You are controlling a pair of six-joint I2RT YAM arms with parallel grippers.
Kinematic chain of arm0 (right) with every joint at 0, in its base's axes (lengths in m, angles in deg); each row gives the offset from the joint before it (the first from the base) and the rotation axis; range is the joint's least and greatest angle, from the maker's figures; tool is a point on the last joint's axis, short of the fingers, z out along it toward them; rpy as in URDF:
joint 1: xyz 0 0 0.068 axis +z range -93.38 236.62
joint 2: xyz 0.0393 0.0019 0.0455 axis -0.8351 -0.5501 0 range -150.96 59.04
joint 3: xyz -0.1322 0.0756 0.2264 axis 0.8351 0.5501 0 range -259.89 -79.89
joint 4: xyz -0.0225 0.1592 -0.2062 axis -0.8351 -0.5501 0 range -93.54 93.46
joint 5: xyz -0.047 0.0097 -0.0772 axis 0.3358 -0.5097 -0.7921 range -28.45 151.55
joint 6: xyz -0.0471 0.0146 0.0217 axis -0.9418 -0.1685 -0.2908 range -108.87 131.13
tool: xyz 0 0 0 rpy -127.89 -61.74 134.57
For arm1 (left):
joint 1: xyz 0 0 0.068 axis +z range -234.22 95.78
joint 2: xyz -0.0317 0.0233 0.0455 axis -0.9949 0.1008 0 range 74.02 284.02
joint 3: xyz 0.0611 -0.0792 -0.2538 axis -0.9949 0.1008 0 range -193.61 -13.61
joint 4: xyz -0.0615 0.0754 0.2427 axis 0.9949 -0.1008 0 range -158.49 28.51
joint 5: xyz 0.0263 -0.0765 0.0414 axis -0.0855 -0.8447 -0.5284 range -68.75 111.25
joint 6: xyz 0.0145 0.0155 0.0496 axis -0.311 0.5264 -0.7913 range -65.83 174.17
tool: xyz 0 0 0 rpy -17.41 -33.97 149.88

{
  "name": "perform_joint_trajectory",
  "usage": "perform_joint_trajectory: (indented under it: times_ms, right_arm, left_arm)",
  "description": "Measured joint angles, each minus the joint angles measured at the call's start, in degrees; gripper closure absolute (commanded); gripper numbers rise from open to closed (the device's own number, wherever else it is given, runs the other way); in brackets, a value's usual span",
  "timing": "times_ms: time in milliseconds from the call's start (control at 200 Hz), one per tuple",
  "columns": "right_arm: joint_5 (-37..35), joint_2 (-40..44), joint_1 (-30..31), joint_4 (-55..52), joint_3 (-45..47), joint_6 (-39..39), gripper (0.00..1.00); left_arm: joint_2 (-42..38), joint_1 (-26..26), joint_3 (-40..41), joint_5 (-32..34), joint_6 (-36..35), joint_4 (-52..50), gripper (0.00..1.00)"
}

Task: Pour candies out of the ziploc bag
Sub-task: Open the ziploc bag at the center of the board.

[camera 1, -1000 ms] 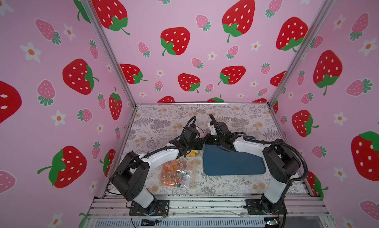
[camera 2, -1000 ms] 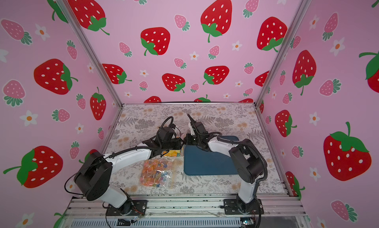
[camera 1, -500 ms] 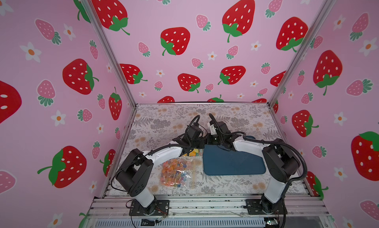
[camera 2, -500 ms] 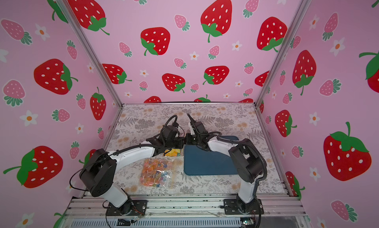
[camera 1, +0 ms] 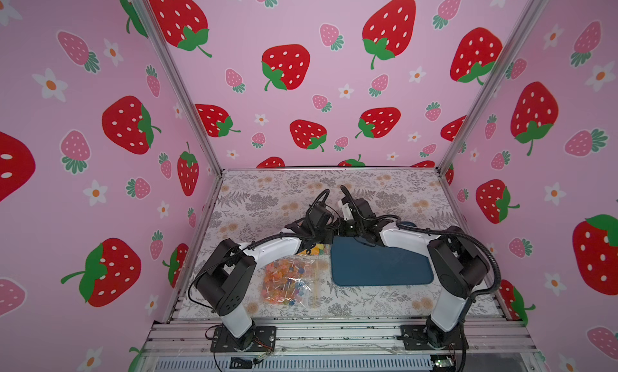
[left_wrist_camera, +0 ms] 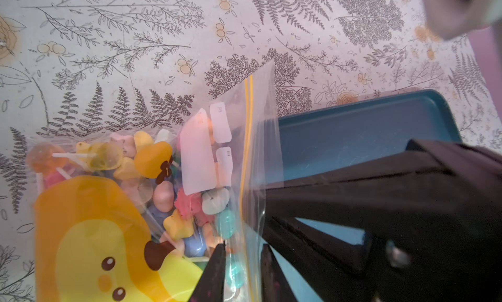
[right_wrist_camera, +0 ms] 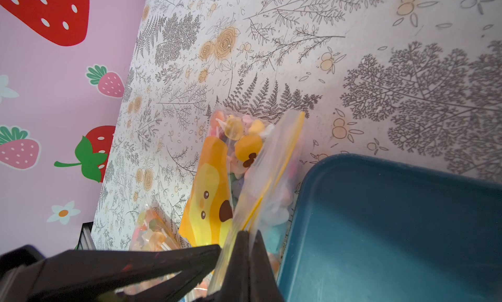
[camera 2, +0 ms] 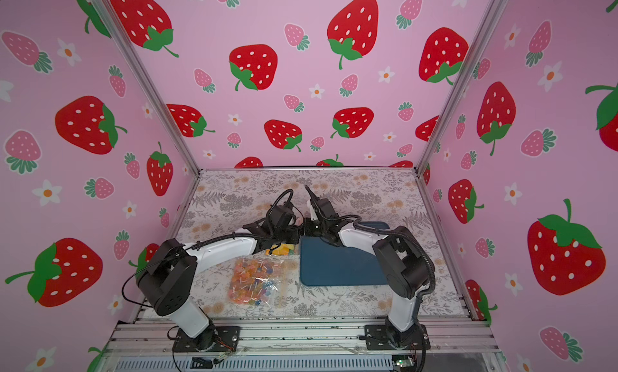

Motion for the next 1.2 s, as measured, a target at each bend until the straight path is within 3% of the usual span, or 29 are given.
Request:
perform_joint_trajectory:
  times_ms: [240, 275, 560, 1201]
  right_arm:
    - [0.17, 0.0, 0.0, 0.0, 0.0, 0.02, 1.0]
    - [0.22, 0.0, 0.0, 0.0, 0.0, 0.0, 1.0]
    - [0.17, 0.0, 0.0, 0.02, 0.0, 0.02, 1.0]
    - [-3.28, 0.96, 0.66, 2.54, 2.56, 1.79, 1.0]
  left_arm:
    - [0.0, -0.07, 0.0, 0.35, 0.0, -0.63, 0.93]
    - [0.0, -0.09, -0.02, 0.46, 0.02, -0.66, 1.0]
    - [0.39, -0.09, -0.42, 0.61, 0.07, -0.87, 1.0]
    - [-0.39, -1.68, -0.2, 8.46, 5.11, -2.43, 1.0]
